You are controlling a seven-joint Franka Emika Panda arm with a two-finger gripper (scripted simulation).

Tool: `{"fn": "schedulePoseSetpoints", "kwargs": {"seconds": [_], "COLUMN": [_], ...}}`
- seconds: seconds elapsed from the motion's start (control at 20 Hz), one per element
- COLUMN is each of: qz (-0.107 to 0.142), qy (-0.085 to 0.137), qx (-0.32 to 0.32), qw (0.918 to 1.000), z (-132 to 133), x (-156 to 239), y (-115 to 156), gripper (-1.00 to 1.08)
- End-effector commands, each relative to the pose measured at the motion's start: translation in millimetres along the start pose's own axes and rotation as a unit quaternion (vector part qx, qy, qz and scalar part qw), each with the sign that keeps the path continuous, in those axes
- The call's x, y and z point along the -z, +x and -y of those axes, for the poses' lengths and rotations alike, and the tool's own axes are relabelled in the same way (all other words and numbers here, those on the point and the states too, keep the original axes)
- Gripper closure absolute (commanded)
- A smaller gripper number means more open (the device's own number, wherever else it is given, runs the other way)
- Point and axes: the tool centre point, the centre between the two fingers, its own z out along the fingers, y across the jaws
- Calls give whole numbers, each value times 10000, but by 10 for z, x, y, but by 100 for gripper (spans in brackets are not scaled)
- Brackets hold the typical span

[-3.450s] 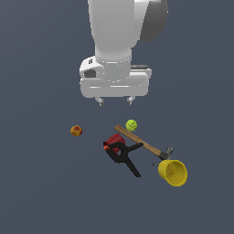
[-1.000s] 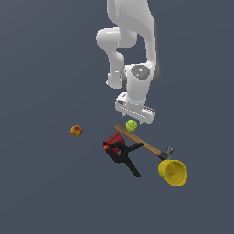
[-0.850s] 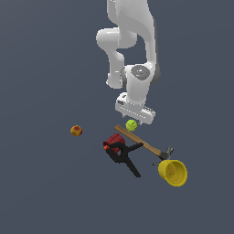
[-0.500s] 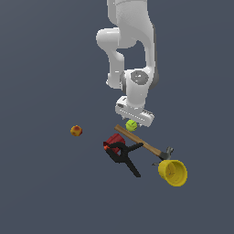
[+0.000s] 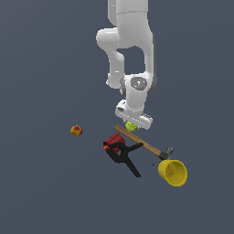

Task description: Pick up a designated object from a clutter of objects.

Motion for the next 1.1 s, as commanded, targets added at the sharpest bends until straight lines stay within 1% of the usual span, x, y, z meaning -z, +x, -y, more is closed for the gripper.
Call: {"fn": "schedulePoseSetpoints", "kwargs": {"seconds": [0.0, 0.6, 0.8, 1.05], "qz": [0, -7, -7, -7], "qy": [0, 5, 5, 5], "qx": [-2, 2, 2, 2], "qw": [10000, 10000, 10000, 10000], "z": [-2, 10, 36, 96], "x": [-10, 21, 116, 339], "y": [1, 3, 9, 22], "gripper": [108, 108, 108, 108]}}
